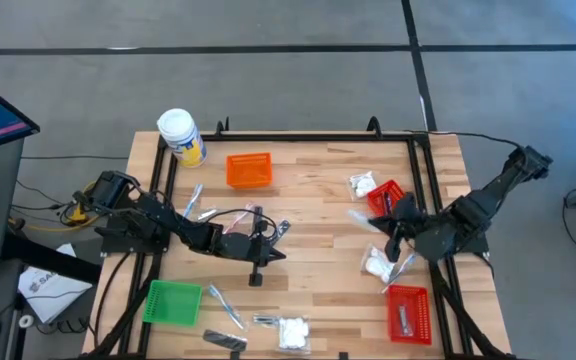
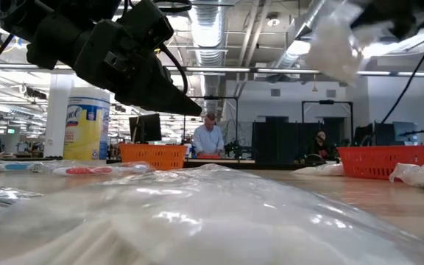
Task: Pick & Place Travel size toiletries
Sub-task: Put the white cotton pack into the orange basket
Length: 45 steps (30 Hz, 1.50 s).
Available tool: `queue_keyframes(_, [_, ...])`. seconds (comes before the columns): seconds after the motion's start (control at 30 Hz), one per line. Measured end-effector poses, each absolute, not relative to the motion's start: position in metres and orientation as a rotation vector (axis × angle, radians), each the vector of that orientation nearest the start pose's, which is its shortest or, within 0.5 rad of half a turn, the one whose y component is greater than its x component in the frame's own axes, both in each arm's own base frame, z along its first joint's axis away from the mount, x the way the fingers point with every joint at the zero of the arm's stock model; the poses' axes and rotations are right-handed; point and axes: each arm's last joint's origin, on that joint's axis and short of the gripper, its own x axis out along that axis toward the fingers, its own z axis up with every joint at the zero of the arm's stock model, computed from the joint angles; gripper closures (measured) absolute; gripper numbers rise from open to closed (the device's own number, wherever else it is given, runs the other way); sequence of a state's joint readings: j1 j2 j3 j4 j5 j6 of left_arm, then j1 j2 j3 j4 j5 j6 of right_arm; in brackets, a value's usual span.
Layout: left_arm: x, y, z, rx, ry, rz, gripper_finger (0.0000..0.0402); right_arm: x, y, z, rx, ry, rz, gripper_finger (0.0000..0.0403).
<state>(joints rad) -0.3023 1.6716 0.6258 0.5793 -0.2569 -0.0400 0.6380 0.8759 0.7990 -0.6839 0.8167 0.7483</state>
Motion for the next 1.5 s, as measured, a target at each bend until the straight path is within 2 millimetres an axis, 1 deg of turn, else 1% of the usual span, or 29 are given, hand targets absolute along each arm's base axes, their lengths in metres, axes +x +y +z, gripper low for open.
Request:
queue_keyframes(0.07, [0.293,-0.085,0.143,0.1,0.463,-0.04,0.0399,0.153,0.081,0.294,0.205,0.416,-0.313,0.0403])
queue_keyframes(0.13, [0.291,-0.085,0.153,0.093,0.434,-0.045,0.0399,0.163,0.081,0.297,0.192,0.388,-0.283,0.0403])
queue_keyframes(0.23, [0.283,-0.087,0.168,0.093,0.424,-0.059,0.0399,0.175,0.08,0.296,0.175,0.396,-0.249,0.0403])
queue_keyframes(0.37, [0.269,-0.09,0.192,0.085,0.397,-0.084,0.0399,0.191,0.08,0.282,0.162,0.487,-0.221,0.0403])
queue_keyframes(0.43, [0.262,-0.093,0.201,0.081,0.376,-0.101,0.0399,0.201,0.083,0.273,0.171,0.541,-0.192,0.0403])
queue_keyframes(0.57, [0.25,-0.094,0.205,0.076,0.353,-0.124,0.0399,0.221,0.088,0.259,0.2,0.589,-0.149,0.0403])
queue_keyframes(0.67, [0.246,-0.091,0.202,0.078,0.358,-0.112,0.0396,0.236,0.095,0.259,0.21,0.593,-0.133,0.0403])
queue_keyframes(0.77, [0.244,-0.086,0.197,0.081,0.377,-0.097,0.0385,0.251,0.101,0.263,0.204,0.592,-0.129,0.0403])
queue_keyframes(0.87, [0.245,-0.082,0.194,0.08,0.385,-0.081,0.036,0.265,0.108,0.271,0.21,0.579,-0.124,0.0403])
queue_keyframes(1.0, [0.245,-0.082,0.194,0.088,0.382,-0.082,0.0313,0.279,0.119,0.277,0.215,0.583,-0.096,0.0403])
queue_keyframes(1.13, [0.246,-0.083,0.196,0.089,0.362,-0.086,0.0261,0.289,0.13,0.274,0.2,0.625,-0.082,0.0403])
queue_keyframes(1.3, [0.247,-0.083,0.201,0.091,0.307,-0.091,0.0205,0.296,0.138,0.266,0.202,0.661,-0.073,0.0403])
queue_keyframes(1.5, [0.248,-0.084,0.202,0.086,0.29,-0.099,0.0157,0.311,0.133,0.256,0.232,0.645,-0.102,0.0403])
